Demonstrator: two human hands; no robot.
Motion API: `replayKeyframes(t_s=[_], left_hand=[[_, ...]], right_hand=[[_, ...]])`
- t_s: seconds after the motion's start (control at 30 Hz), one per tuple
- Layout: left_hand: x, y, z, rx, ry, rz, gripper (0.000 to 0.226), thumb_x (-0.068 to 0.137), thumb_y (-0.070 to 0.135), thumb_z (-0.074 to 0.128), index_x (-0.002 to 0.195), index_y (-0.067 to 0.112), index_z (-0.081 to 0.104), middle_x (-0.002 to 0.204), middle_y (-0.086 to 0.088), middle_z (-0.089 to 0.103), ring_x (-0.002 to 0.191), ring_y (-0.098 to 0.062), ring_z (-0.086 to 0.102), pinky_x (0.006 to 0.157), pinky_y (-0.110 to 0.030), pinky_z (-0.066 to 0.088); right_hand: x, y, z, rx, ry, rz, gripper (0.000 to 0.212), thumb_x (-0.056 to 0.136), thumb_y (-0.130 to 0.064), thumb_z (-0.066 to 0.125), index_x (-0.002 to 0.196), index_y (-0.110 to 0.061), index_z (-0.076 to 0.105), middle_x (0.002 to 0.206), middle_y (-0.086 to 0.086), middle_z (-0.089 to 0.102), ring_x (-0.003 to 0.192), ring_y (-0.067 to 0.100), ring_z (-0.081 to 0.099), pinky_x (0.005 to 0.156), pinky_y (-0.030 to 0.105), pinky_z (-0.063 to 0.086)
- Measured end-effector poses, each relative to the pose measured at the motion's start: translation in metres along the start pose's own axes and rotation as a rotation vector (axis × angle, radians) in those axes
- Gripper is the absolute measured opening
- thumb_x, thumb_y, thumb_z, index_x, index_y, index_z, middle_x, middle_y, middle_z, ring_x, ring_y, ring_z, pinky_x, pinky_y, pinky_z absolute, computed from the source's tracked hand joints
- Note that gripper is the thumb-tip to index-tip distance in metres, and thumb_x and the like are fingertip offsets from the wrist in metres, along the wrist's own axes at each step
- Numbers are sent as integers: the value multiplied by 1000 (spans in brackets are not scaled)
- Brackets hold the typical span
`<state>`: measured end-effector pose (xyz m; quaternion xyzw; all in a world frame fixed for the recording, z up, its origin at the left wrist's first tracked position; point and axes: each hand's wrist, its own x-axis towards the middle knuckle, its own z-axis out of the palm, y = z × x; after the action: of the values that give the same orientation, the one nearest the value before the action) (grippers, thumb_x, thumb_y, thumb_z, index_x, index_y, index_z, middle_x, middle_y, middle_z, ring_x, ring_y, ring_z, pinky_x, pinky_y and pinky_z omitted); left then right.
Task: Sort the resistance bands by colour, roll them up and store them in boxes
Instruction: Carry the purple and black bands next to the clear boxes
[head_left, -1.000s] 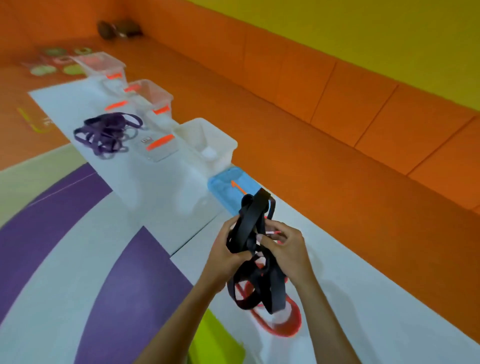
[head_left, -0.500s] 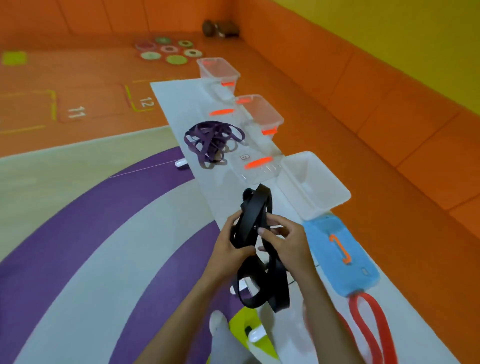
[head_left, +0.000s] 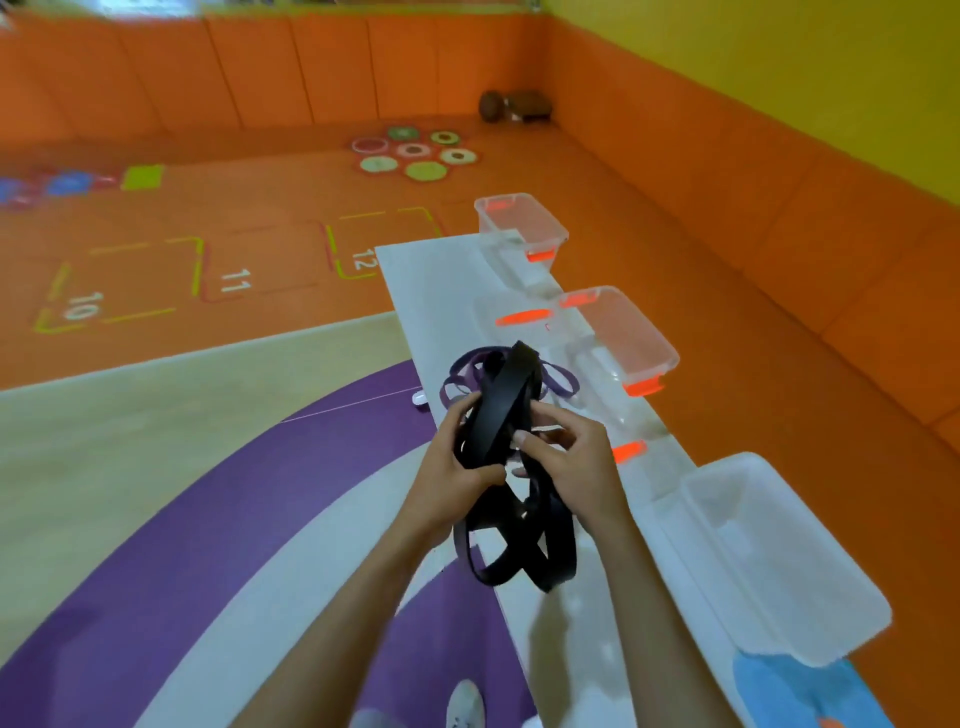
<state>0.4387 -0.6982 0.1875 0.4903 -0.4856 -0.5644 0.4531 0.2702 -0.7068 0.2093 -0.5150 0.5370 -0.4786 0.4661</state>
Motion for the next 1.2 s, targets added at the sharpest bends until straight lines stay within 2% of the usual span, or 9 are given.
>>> replayKeyframes(t_s=[0.13,0.23,0.37,0.53,0.73,0.9,1.0,1.1,1.2], left_hand=[[75,32,-25,-32,-11,36,86,66,4,74,139,45,52,126,-11,70,107,-26,74,83,-36,62],[135,50,-46,-57,-38,59,89,63,11,78,142,41,50,125,-14,69,103,-22,76,79,-30,61],[217,58,-78,-91,-71,67,92,60,13,82,142,43,52,128,-12,69,113,-29,73,94,-49,62],[321,66,-121,-41,-137,80,89,71,-5,74,141,46,52,127,-11,66,114,-31,70,93,-57,61],[433,83,-165,-3,-231,108,88,62,15,77,139,49,51,126,-7,68,109,-25,73,86,-42,65],[525,77,-189,51,-268,98,87,70,1,71,141,46,50,127,-8,67,107,-25,73,82,-39,64],[579,67,-202,117,-267,81,86,71,1,70,141,49,49,127,-5,67,105,-22,73,79,-31,61],[620,56,-220,193,-254,31,87,72,-1,71,143,46,49,129,-3,68,110,-23,73,89,-42,62],[655,47,-238,251,-261,-5,86,73,3,74,144,45,49,128,3,70,112,-23,73,96,-48,61]], right_hand=[[77,-24,21,-52,0,-53,32,90,1,73,110,-23,79,89,-9,80,82,9,75,79,37,64],[137,-35,37,-20,14,-82,30,91,-1,73,111,-22,79,93,-4,80,81,13,76,72,39,66],[217,-41,63,-94,67,-114,30,89,-9,77,107,-32,79,100,-10,80,86,15,75,74,31,62],[305,-43,100,-81,157,-82,31,90,-7,77,104,-35,80,106,-7,79,97,31,73,84,56,63],[403,-47,139,45,252,-37,31,91,-8,78,106,-34,80,106,-3,79,99,26,74,64,41,66],[488,-27,157,52,288,17,24,92,-7,77,108,-25,79,102,-5,78,98,29,71,67,44,67],[540,-3,166,-4,269,49,20,92,-10,76,107,-24,76,102,-7,76,94,25,73,81,55,64],[580,16,179,-8,224,111,19,91,-10,76,104,-24,75,100,-6,76,88,22,73,86,55,61],[614,35,193,12,222,140,22,90,-8,77,97,-29,74,95,-8,78,83,18,75,80,41,61]])
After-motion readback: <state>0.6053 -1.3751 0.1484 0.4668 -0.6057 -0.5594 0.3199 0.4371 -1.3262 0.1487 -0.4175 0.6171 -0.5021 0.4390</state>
